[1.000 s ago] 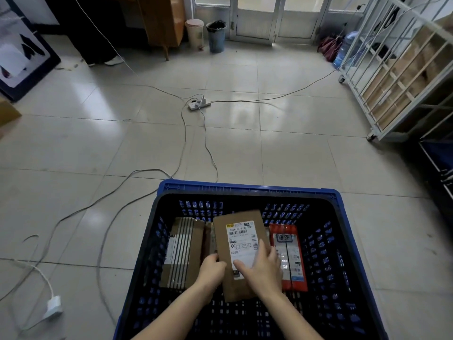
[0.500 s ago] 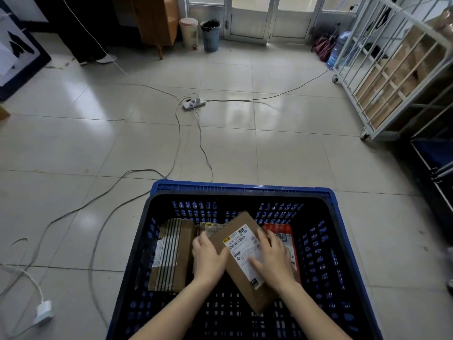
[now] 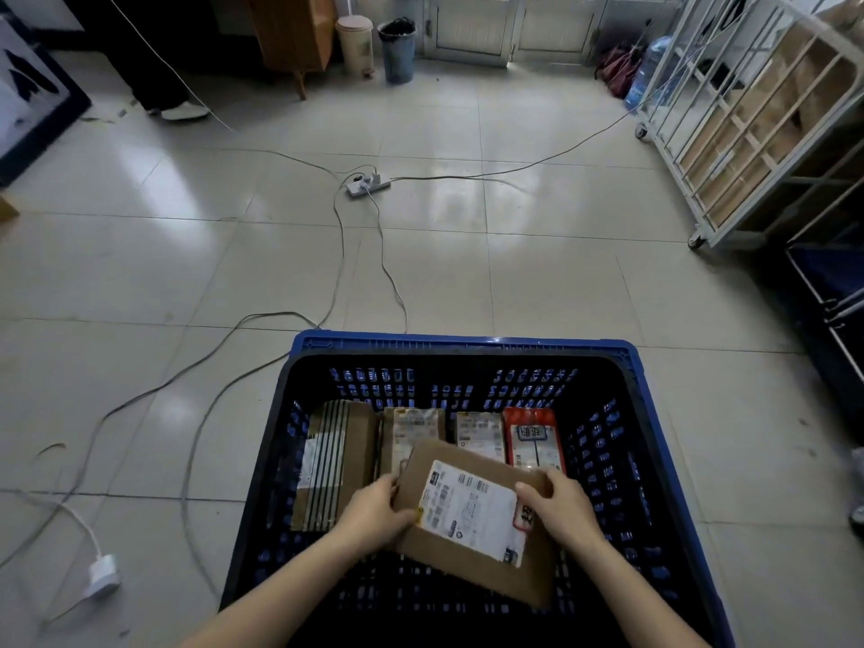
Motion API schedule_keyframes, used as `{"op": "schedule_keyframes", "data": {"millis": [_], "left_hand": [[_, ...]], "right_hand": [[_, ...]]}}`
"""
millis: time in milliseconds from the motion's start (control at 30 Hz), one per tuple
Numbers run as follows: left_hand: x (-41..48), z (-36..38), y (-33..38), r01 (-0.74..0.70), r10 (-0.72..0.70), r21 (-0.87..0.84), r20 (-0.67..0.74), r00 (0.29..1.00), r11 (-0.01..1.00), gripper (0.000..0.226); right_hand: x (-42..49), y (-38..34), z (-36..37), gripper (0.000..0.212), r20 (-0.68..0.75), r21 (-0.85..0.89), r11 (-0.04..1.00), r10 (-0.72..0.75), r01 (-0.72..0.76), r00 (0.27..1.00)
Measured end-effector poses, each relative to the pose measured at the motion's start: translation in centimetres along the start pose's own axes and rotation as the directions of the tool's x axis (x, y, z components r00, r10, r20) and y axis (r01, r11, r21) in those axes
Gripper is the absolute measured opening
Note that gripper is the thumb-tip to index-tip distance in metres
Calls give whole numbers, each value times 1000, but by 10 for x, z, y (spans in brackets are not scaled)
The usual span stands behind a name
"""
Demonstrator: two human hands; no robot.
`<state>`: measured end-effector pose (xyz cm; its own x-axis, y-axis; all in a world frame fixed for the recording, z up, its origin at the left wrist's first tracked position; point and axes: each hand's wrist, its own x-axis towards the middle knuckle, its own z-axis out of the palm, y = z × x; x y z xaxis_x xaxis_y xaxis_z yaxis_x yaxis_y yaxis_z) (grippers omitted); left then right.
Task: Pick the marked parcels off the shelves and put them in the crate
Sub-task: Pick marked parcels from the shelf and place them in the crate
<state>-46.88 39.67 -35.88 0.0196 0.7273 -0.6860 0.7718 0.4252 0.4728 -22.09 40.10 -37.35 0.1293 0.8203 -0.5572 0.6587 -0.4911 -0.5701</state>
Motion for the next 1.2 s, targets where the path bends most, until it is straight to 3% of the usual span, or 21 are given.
{"op": "schedule_keyframes", "data": {"millis": [167,300,567,700,900,1067,1200], "left_hand": [[-27,16,-33,154,-128,-116,210,969,981,46],[-26,20,-47,178,-174,-22,119,978,984,50],[-8,42,-52,215,-199,-91,166,966,972,55],[-6,41,-53,204,-187,-97,160,969,974,47],[-8,22,-50,136,-146,-121,-76,986,983,35],[-12,1,-53,93,-140,-169,-287,948,981,40],[-15,-7,-64,137,-195,-184,-344,918,973,47]], "right_hand": [[2,-22,14,32,152,-193,975,-79,108,985],[0,-13,41,36,263,-201,979,9,46,965],[2,4,78,47,159,-257,966,64,-22,985],[1,16,79,53,136,-284,959,61,-20,989],[-1,-18,84,47,8,-383,917,-118,112,993],[-5,-76,124,46,191,-293,889,-306,352,933],[-13,-104,165,45,304,-385,749,-448,539,841]]}}
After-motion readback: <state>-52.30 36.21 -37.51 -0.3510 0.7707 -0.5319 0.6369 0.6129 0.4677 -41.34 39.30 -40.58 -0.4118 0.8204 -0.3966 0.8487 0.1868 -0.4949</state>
